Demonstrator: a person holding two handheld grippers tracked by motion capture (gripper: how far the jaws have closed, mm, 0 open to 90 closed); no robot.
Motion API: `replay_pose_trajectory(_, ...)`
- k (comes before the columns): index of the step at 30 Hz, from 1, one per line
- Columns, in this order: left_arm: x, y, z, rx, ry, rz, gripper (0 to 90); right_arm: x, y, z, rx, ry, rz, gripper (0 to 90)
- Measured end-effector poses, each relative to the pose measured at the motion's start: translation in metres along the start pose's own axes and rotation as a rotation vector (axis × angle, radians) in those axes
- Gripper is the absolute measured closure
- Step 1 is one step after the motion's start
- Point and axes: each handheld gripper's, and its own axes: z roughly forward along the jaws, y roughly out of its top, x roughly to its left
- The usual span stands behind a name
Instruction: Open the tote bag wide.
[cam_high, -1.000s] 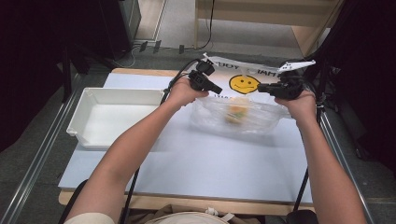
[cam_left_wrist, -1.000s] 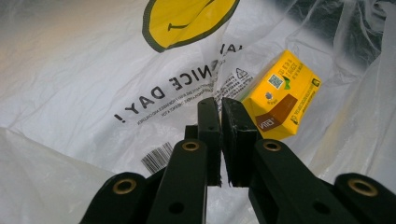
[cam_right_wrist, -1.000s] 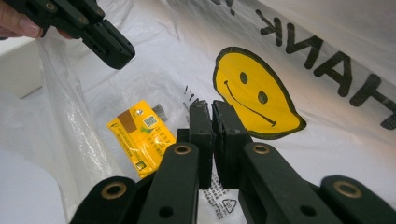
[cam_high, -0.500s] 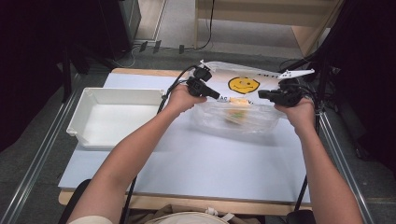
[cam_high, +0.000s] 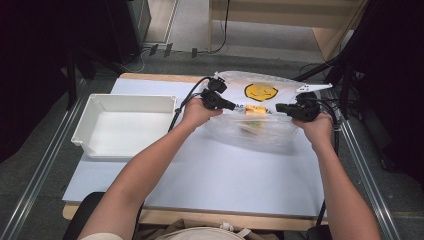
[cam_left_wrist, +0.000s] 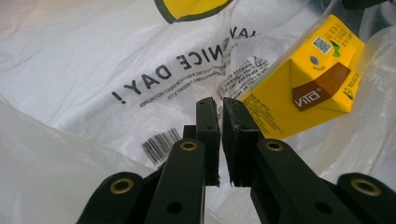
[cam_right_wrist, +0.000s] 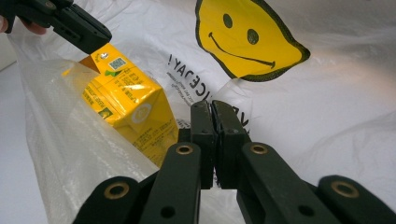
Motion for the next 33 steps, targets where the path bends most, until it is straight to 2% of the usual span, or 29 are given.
replay_pose_trajectory(8, 0.003, -0.009, 0.006, -0.043, 0.045, -0.014, 87.5, -0.001, -0.013, 0.005, -0.043, -0.030, 0.006, 89.3)
replay_pose_trajectory(17, 0.008, -0.021, 0.014, -0.063, 0.078, -0.039, 87.7, 0.001, -0.026, 0.011, -0.082, -0.066, 0.016, 88.9)
replay_pose_trajectory(19, 0.008, -0.022, 0.017, -0.051, 0.081, -0.036, 87.6, 0.000, -0.028, 0.013, -0.066, -0.049, 0.029, 88.9)
replay_pose_trajectory(21, 0.010, -0.024, 0.019, -0.044, 0.087, -0.040, 87.5, 0.000, -0.031, 0.017, -0.050, -0.050, 0.019, 88.9)
replay_pose_trajectory(26, 0.013, -0.029, 0.024, -0.037, 0.088, -0.054, 87.3, -0.003, -0.037, 0.021, -0.057, -0.040, 0.037, 88.0)
replay_pose_trajectory(33, 0.019, -0.036, 0.034, -0.029, 0.105, -0.079, 86.8, -0.004, -0.050, 0.037, -0.033, -0.042, 0.036, 87.9)
